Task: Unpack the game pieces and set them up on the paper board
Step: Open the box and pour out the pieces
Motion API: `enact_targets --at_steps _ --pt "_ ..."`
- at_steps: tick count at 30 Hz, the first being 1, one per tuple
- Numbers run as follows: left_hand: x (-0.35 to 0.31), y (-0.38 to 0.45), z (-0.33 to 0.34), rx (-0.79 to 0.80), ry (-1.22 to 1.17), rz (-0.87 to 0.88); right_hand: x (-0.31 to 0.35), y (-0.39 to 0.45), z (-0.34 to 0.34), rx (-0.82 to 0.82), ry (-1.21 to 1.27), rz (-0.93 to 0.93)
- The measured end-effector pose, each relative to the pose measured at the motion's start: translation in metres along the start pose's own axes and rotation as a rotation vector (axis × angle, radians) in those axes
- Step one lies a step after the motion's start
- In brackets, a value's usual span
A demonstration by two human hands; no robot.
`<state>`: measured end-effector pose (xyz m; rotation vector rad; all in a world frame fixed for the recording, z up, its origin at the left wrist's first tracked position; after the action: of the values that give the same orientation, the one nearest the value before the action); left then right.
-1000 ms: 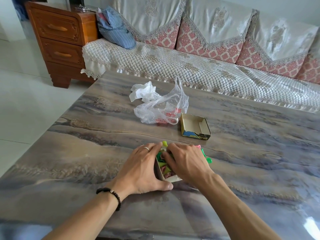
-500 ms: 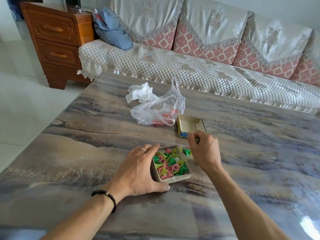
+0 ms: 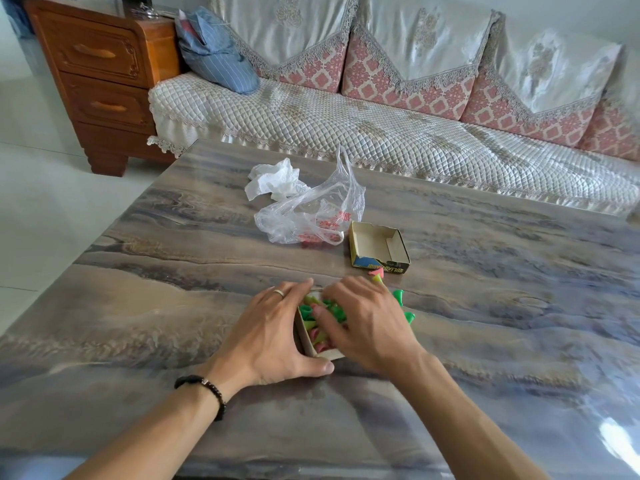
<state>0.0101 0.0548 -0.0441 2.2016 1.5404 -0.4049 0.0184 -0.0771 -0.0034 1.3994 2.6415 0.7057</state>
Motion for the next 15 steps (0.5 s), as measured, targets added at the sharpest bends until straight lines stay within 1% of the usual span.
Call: enact_targets --at_steps 2,4,6,10,12,15 --pt "0.000 -0.001 0.000 -0.001 0.008 0.008 0.003 -0.002 0.010 0.059 -0.063 0.006" --pt "0.000 -0.001 0.000 -0.005 0.003 0.003 0.001 0.000 0.013 0.055 -0.063 0.035" --pt "-0.001 -0.001 -0.001 -0.002 -0.005 -0.001 0.002 0.002 0.013 0.048 -0.059 0.024" --pt "0.000 -0.001 0.000 0.012 -0.007 -0.010 0.000 0.005 0.014 0.090 -0.043 0.045" --pt "0.001 -0.001 0.000 0.015 -0.008 -0.015 -0.005 0.008 0.014 0.077 -0.012 0.079" --pt "0.000 -0.001 -0.001 0.010 -0.009 -0.015 -0.011 0.013 0.010 -0.015 0.065 0.163"
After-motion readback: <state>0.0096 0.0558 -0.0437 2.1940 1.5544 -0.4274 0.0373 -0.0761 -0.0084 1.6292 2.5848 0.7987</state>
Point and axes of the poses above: each hand's wrist, its own y-axis towards the middle knuckle, its own z-axis out of the palm, x = y × z, the point moved 6 cm from there along y, towards the middle knuckle, and after that the axes turned 4 degrees about y, right-handed, at the moved point
